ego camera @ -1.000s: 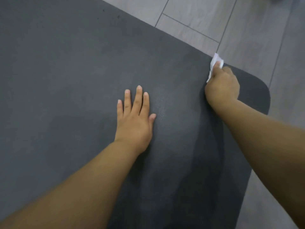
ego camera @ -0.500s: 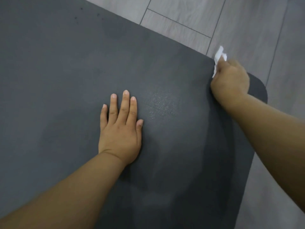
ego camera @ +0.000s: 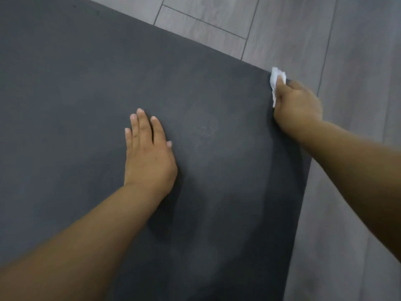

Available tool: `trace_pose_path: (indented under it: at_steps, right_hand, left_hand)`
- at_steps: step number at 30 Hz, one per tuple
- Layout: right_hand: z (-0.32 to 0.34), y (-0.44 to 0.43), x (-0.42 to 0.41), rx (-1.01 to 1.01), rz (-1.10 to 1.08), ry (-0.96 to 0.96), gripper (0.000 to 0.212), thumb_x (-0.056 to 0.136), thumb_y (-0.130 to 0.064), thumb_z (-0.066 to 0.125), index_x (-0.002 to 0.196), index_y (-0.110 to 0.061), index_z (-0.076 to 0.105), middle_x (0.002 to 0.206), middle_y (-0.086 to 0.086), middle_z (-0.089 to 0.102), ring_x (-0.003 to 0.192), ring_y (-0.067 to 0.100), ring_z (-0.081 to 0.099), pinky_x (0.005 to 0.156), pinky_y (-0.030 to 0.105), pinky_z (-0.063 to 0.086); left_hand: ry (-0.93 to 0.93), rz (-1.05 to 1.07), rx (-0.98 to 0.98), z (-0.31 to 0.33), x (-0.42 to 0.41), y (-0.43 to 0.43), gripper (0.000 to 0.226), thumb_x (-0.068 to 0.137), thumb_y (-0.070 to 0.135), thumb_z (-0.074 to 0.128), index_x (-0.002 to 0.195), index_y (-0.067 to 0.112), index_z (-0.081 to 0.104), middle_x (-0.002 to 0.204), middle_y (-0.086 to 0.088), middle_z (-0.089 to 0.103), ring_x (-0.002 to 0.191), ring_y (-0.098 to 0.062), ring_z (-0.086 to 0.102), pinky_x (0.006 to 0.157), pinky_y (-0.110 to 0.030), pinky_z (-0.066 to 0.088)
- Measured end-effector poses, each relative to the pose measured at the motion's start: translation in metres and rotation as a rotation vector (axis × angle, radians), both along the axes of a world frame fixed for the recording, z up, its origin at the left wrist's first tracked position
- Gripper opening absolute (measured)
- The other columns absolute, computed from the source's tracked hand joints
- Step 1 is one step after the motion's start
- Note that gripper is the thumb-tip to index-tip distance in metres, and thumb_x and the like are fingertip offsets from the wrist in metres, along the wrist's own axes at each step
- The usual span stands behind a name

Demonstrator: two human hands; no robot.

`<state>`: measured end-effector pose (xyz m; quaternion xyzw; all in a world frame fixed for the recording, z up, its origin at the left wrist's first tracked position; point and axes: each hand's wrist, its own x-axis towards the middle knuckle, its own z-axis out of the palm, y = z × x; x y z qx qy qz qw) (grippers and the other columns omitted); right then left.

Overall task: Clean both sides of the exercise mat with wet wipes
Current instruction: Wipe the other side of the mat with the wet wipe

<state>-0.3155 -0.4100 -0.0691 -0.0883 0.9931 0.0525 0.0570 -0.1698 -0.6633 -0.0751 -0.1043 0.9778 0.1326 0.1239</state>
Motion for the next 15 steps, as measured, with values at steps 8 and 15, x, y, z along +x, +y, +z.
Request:
trace_pose_path:
  at_steps: [8,15]
  right_hand:
    - [-0.021,-0.039,0.114,-0.284,0.543,0.082,0.047,0.077,-0.016,0.046,0.119,0.003,0.058,0.072,0.010,0.055,0.054,0.028,0.048,0.051,0.033,0.028]
    - [-0.014,0.016,0.058,-0.210,0.350,0.017,0.035,0.085,-0.019,0.041,0.110,-0.001,0.056,0.074,0.020,0.056,0.059,0.034,0.052,0.053,0.043,0.047]
  left_hand:
    - [0.038,-0.076,-0.020,-0.019,-0.018,0.044,0.061,0.098,0.039,0.014,0.150,0.011,0.002,0.159,-0.006,-0.007,0.144,-0.033,-0.012,0.112,-0.044,-0.015]
    - [0.092,-0.112,-0.020,-0.024,-0.015,0.042,0.063,0.095,0.038,0.014,0.148,0.004,0.019,0.157,-0.012,0.013,0.143,-0.039,0.005,0.114,-0.047,-0.005]
